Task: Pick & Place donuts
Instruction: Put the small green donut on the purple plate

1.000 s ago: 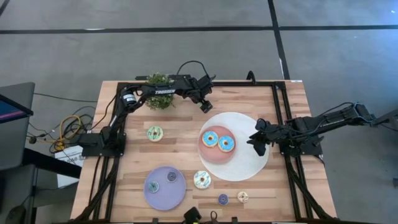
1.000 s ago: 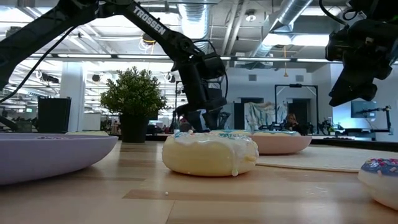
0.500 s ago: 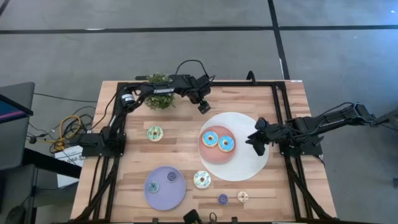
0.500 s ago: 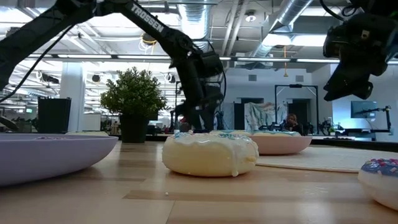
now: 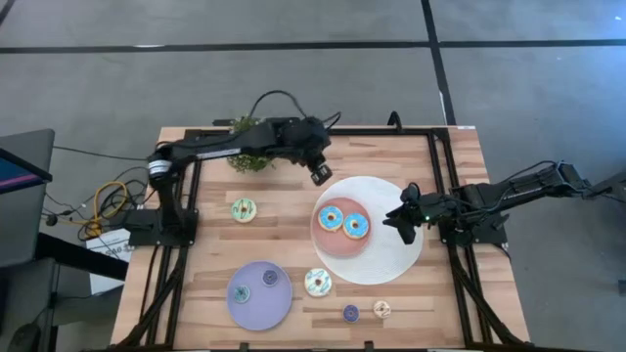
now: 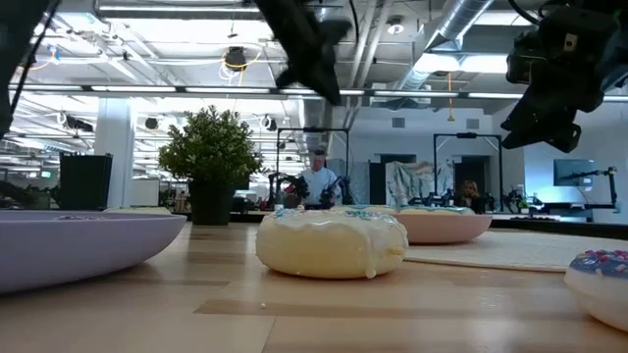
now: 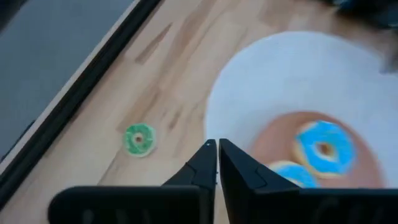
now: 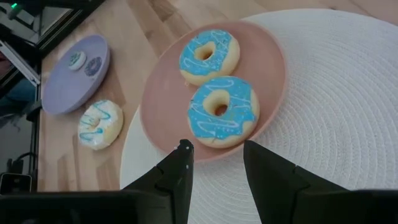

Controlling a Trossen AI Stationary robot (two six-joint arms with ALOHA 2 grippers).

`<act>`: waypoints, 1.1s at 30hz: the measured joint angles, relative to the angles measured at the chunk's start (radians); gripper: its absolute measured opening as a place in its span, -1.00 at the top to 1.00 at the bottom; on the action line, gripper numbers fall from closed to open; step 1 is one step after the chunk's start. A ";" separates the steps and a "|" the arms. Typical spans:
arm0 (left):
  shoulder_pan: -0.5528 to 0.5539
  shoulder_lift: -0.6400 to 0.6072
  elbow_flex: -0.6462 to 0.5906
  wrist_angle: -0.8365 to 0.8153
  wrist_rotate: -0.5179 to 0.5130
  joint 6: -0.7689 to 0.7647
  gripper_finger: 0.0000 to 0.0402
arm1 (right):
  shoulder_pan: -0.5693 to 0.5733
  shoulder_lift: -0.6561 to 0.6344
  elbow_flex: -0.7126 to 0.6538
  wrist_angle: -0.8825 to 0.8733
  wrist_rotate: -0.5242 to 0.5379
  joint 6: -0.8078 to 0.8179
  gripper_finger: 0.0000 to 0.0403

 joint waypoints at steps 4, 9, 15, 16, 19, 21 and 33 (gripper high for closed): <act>-0.090 -0.126 -0.101 0.024 -0.056 -0.040 0.98 | 0.000 0.000 0.000 -0.001 0.000 0.000 0.35; -0.222 -0.316 -0.380 0.208 -0.185 -0.176 1.00 | 0.000 0.015 0.000 0.003 0.001 -0.065 0.34; -0.389 -0.558 -0.784 0.549 -0.314 -0.160 1.00 | 0.000 0.116 0.000 0.117 0.080 -0.276 0.22; -0.406 -0.596 -0.838 0.570 -0.326 -0.137 1.00 | 0.000 0.140 0.000 0.170 0.102 -0.295 0.18; -0.439 -0.679 -0.961 0.572 -0.342 -0.085 1.00 | -0.013 0.217 0.005 0.342 0.179 -0.344 0.05; -0.451 -0.717 -1.014 0.577 -0.342 -0.106 1.00 | -0.037 0.287 0.036 0.422 0.217 -0.378 -0.06; -0.449 -1.027 -1.295 0.734 -0.255 0.080 1.00 | -0.268 0.825 0.446 0.448 0.238 -0.347 -0.48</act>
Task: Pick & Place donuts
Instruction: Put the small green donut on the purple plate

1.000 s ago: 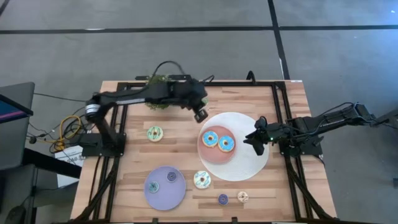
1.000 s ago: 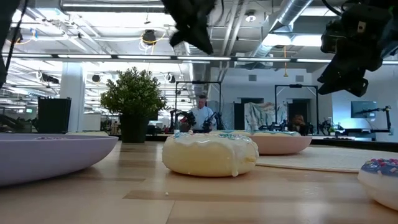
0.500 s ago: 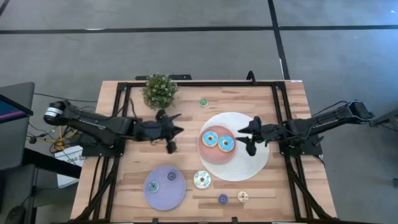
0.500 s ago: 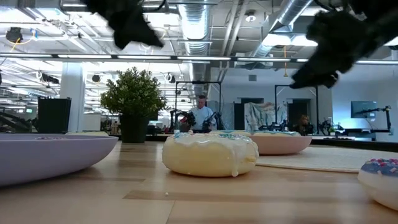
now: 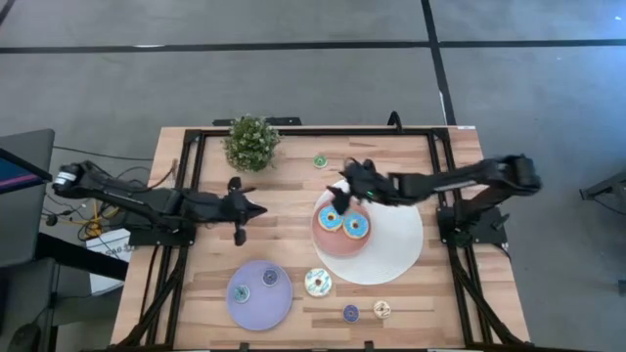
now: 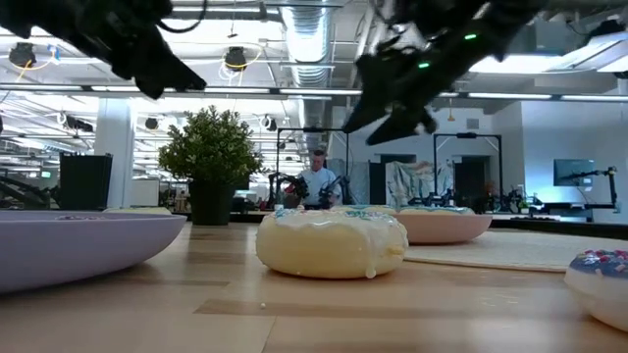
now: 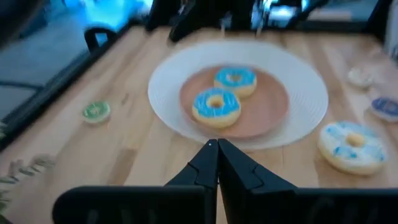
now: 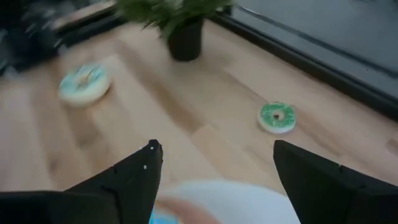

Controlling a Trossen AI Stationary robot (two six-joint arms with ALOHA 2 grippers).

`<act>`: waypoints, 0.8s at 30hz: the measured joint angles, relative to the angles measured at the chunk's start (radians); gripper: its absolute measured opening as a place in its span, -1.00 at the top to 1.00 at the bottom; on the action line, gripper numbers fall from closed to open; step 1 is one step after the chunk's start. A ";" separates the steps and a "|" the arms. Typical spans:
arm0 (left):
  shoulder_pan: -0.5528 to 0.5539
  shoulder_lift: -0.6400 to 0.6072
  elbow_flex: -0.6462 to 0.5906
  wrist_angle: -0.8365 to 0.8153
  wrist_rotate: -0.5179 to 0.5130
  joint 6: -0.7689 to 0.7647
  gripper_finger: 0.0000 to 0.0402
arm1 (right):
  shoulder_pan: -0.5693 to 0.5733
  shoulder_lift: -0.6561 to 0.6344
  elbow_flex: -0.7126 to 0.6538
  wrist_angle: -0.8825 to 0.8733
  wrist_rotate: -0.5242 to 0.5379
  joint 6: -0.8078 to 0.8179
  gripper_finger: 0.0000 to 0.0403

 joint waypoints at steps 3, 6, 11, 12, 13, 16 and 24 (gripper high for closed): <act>0.000 -0.128 -0.050 0.006 0.002 0.029 1.00 | -0.042 0.105 0.103 -0.008 -0.016 0.110 -0.49; 0.000 -0.241 -0.073 -0.026 0.027 0.060 1.00 | -0.069 0.193 0.192 -0.047 -0.042 0.158 -0.50; 0.000 -0.392 -0.072 -0.142 0.055 0.082 1.00 | -0.108 0.335 0.368 -0.304 -0.069 0.375 -0.50; 0.000 -0.418 -0.072 -0.167 0.055 0.079 1.00 | -0.119 0.362 0.406 -0.362 -0.075 0.399 -0.50; 0.000 -0.443 -0.072 -0.195 0.055 0.076 1.00 | -0.128 0.390 0.441 -0.396 -0.078 0.399 -0.50; 0.000 -0.508 -0.072 -0.263 0.065 0.072 1.00 | -0.147 0.461 0.534 -0.451 -0.083 0.371 -0.50; 0.000 -0.603 -0.072 -0.322 0.073 0.072 1.00 | -0.164 0.603 0.692 -0.568 -0.136 0.441 -0.50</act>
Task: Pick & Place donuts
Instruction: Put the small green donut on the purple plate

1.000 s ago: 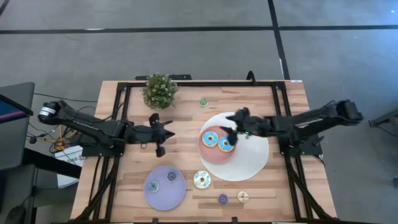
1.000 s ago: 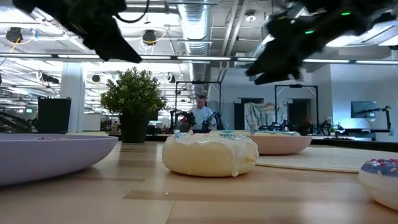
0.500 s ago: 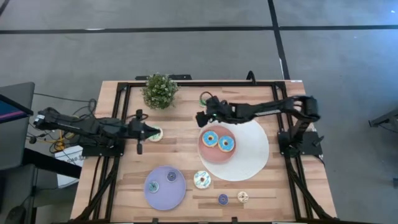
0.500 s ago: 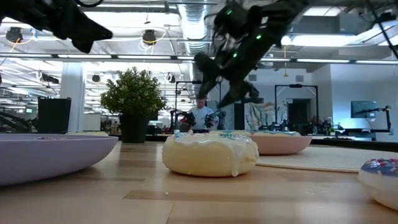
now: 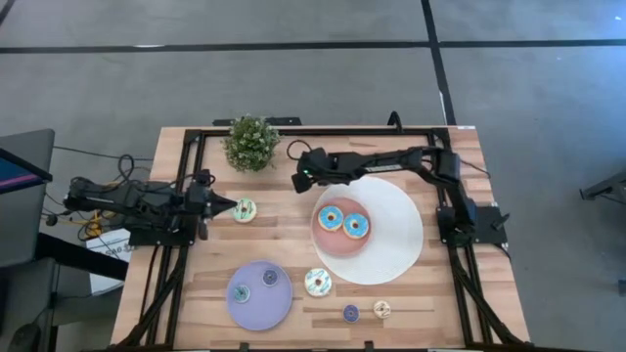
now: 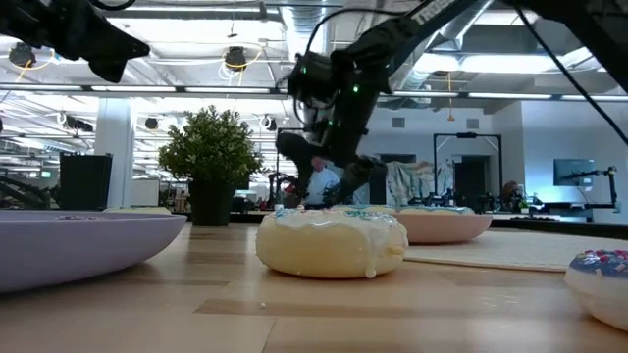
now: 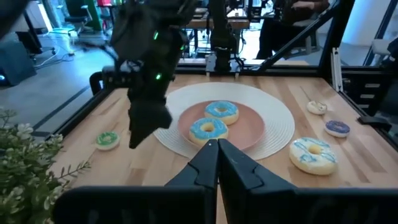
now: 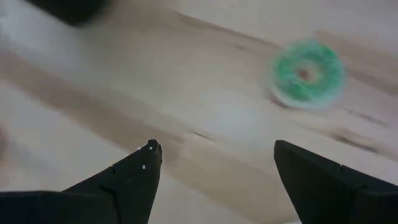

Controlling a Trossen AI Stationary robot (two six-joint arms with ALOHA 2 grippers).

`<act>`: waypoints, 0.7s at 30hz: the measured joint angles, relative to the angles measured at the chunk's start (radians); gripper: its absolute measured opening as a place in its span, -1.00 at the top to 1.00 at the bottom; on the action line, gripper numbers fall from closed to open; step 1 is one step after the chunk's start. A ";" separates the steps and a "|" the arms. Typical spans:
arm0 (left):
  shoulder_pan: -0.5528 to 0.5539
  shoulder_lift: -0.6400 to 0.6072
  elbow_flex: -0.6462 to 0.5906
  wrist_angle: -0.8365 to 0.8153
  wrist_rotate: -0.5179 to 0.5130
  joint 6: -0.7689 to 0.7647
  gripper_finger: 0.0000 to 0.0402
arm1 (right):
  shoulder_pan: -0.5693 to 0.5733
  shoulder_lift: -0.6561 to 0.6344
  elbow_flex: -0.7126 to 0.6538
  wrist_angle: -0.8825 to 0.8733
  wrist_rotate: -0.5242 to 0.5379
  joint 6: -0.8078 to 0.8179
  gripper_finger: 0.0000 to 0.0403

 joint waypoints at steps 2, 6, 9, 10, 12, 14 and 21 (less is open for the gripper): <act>0.000 -0.007 0.000 -0.006 0.008 0.000 1.00 | -0.015 0.025 0.028 -0.052 0.002 0.048 -0.50; 0.000 -0.013 0.000 -0.033 0.024 -0.008 1.00 | -0.047 0.049 0.042 -0.073 -0.011 0.089 -0.50; 0.000 -0.013 0.000 -0.055 0.026 -0.024 1.00 | -0.071 0.051 0.043 -0.069 -0.036 0.095 -0.50; 0.000 -0.013 0.000 -0.059 0.026 -0.026 1.00 | -0.079 0.051 0.044 -0.068 -0.044 0.101 -0.50; 0.000 -0.013 0.000 -0.067 0.026 -0.026 1.00 | -0.095 0.051 0.044 -0.068 -0.051 0.107 -0.50; 0.000 -0.013 0.000 -0.066 0.026 -0.026 1.00 | -0.109 0.051 0.043 -0.061 -0.048 0.107 -0.50; 0.000 -0.013 0.000 -0.065 0.025 -0.019 1.00 | -0.141 0.078 0.044 -0.008 -0.098 0.064 -0.50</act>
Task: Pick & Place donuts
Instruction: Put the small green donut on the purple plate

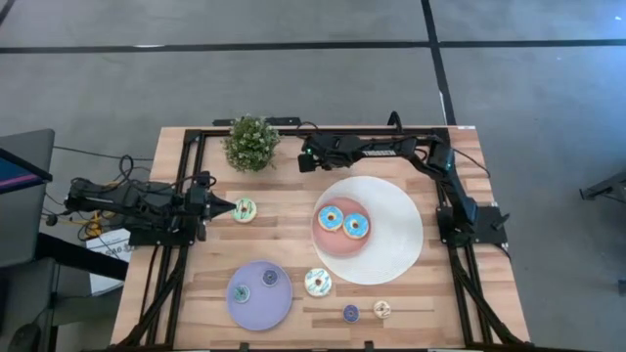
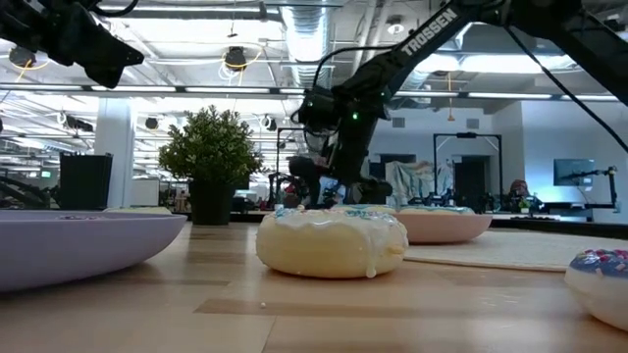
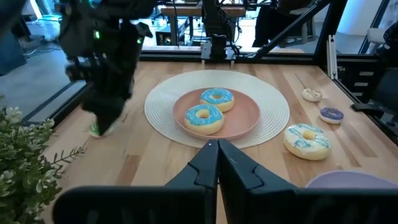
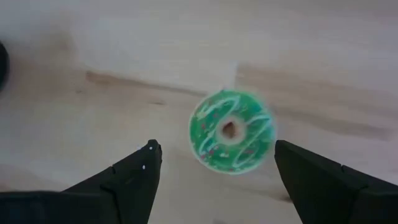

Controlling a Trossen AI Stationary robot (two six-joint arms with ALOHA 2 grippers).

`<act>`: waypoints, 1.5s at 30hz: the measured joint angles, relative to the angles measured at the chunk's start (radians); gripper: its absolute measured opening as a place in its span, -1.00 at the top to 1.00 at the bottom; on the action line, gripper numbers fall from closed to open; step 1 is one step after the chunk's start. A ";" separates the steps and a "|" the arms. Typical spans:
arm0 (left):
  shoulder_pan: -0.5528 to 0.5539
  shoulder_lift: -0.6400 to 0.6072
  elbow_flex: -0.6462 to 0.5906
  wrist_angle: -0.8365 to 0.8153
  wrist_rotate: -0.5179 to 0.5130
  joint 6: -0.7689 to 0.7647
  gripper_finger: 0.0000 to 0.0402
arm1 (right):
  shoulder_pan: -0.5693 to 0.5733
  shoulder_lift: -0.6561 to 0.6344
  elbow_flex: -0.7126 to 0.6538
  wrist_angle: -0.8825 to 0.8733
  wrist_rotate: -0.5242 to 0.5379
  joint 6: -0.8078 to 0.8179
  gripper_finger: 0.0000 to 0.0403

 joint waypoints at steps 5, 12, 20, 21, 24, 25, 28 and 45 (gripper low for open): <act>0.000 0.000 0.000 -0.002 -0.002 0.000 1.00 | 0.011 0.021 0.001 0.003 0.000 -0.003 -0.50; 0.000 0.000 0.000 -0.010 -0.002 -0.008 1.00 | 0.018 0.033 0.001 0.013 0.039 0.039 -0.50; 0.000 0.000 0.000 -0.014 -0.001 -0.026 1.00 | 0.050 0.041 -0.003 0.071 0.212 0.094 -0.50; 0.000 0.000 0.000 -0.015 -0.001 -0.028 1.00 | 0.049 0.041 -0.003 0.094 0.214 0.094 -0.50; 0.000 0.000 0.000 -0.021 -0.001 -0.030 1.00 | 0.049 0.041 -0.002 0.116 0.234 0.094 -0.45; 0.000 0.000 0.000 -0.025 -0.001 -0.031 1.00 | 0.049 0.041 -0.002 0.118 0.238 0.094 -0.42; 0.000 0.000 0.000 -0.028 -0.001 -0.031 1.00 | 0.050 0.041 -0.002 0.120 0.250 0.094 -0.31; 0.000 0.000 0.000 -0.030 -0.001 -0.031 1.00 | 0.050 0.040 -0.002 0.108 0.211 0.042 0.16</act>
